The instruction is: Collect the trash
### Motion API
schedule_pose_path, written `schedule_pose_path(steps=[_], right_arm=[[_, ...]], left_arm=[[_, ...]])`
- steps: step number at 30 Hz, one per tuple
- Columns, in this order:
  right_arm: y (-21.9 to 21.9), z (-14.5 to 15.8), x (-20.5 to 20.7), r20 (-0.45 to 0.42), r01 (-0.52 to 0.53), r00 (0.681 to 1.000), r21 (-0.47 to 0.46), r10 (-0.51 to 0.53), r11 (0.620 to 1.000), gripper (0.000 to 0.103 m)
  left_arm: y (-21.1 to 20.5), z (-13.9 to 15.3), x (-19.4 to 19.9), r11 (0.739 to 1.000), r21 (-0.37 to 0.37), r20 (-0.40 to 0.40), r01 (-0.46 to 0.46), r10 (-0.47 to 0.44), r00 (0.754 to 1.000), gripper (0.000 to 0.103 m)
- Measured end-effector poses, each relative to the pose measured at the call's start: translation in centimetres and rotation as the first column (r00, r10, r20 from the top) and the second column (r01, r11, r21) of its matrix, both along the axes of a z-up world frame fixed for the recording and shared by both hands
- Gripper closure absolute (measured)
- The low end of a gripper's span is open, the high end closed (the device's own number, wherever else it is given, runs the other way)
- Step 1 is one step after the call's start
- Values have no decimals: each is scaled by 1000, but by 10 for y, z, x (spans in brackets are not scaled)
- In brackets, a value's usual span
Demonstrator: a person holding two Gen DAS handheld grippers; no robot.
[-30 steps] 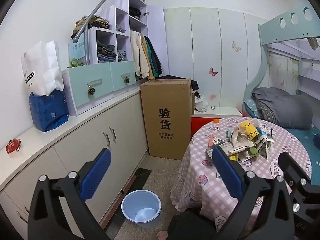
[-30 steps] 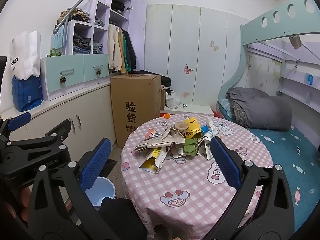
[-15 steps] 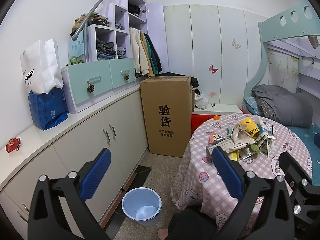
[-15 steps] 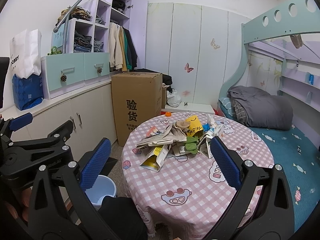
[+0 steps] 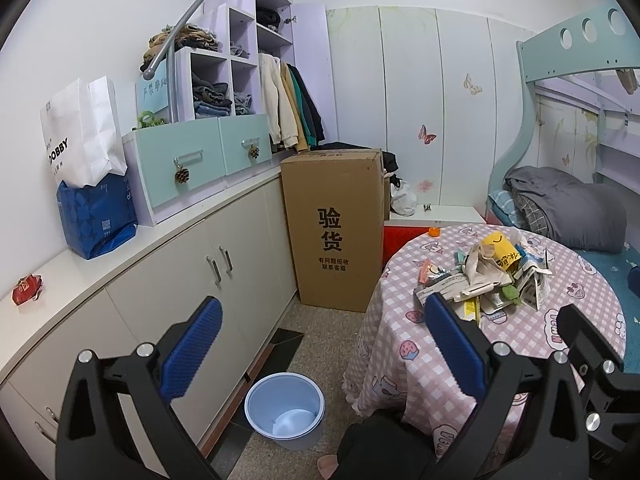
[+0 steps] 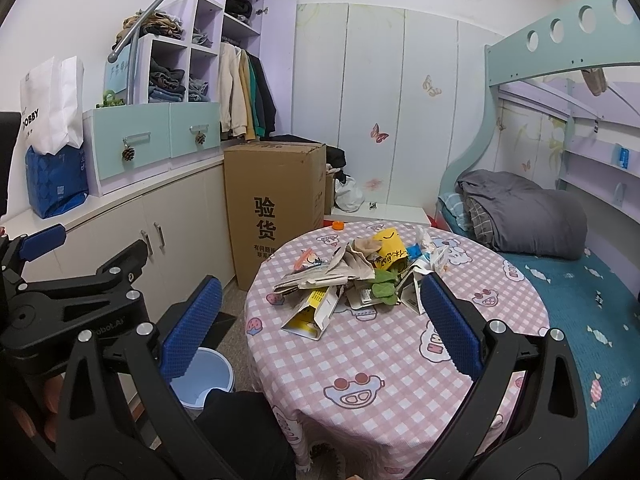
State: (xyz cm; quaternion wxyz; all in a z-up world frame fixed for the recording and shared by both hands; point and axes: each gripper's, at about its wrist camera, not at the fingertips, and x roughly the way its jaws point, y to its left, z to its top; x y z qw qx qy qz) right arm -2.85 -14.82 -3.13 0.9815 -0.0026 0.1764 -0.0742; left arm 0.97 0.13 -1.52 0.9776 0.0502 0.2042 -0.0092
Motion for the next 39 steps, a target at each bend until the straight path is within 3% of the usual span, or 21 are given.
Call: schedule_pose_path(steps=[39], right_arm=[[-3, -8, 2, -21, 2, 1000, 14, -2, 1000, 6]], left_arm=[[-1, -6, 2, 1000, 28, -32, 4, -3, 999, 4]])
